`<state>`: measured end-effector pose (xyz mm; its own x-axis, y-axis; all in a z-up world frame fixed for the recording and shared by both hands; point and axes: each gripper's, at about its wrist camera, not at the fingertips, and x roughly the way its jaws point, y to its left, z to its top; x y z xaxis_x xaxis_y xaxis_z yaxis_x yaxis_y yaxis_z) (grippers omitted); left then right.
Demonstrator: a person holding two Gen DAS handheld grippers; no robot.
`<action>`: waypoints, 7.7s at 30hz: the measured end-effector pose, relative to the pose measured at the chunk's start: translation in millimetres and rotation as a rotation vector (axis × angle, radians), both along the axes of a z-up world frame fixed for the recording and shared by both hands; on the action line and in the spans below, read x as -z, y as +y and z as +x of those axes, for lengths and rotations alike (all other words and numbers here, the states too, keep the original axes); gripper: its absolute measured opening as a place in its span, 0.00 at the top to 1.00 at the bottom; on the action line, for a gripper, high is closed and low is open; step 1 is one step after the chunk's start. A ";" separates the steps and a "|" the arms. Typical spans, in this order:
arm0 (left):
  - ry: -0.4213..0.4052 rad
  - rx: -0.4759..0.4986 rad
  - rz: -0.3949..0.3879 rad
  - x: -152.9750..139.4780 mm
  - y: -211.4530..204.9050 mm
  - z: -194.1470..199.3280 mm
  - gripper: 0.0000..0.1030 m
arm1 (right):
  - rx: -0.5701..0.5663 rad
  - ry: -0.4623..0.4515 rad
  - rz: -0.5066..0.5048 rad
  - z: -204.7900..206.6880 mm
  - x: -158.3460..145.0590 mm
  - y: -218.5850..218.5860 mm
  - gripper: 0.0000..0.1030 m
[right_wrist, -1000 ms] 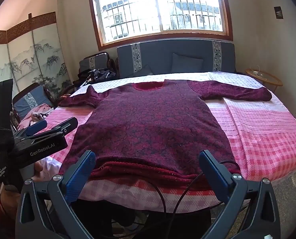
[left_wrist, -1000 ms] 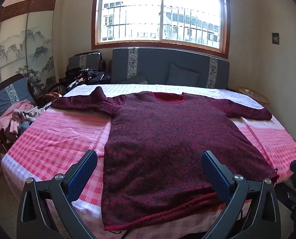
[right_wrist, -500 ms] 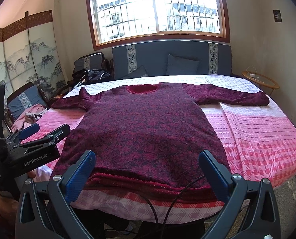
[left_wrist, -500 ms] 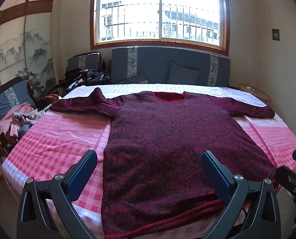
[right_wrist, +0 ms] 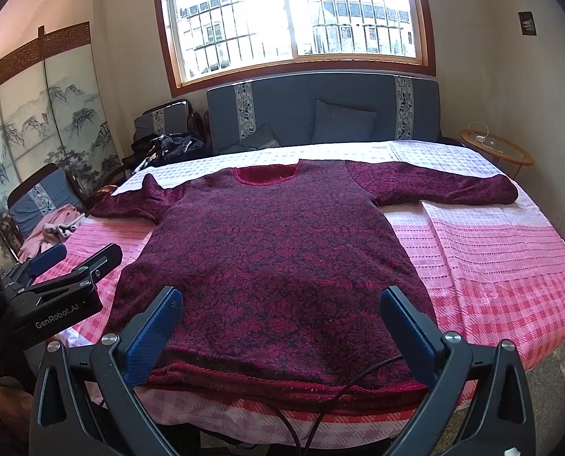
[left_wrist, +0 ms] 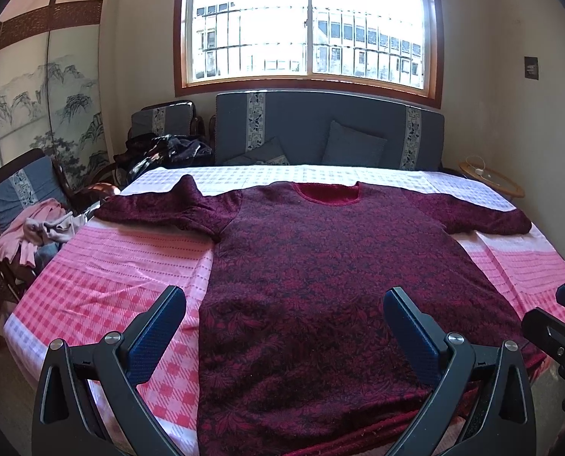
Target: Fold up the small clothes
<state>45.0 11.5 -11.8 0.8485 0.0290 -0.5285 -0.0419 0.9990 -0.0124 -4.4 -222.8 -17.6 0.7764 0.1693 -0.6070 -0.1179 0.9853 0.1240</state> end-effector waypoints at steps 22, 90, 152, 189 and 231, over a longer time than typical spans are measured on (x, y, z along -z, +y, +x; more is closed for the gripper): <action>0.050 -0.007 0.032 10.9 -5.2 76.4 0.00 | -0.047 0.094 0.032 85.7 10.4 7.3 0.00; 0.225 -0.053 0.027 105.2 -14.6 180.8 0.00 | 0.657 0.236 0.462 307.5 124.4 -505.6 0.29; 0.182 -0.209 -0.484 75.1 307.1 194.4 0.00 | -0.349 0.386 0.506 360.6 107.8 143.7 0.32; -0.038 0.211 -0.599 -24.0 221.9 319.3 0.90 | -0.169 0.264 0.674 326.4 83.7 33.4 0.29; 0.115 0.240 -0.621 108.1 94.1 238.3 0.14 | -0.109 0.414 0.357 343.1 109.9 -74.3 0.81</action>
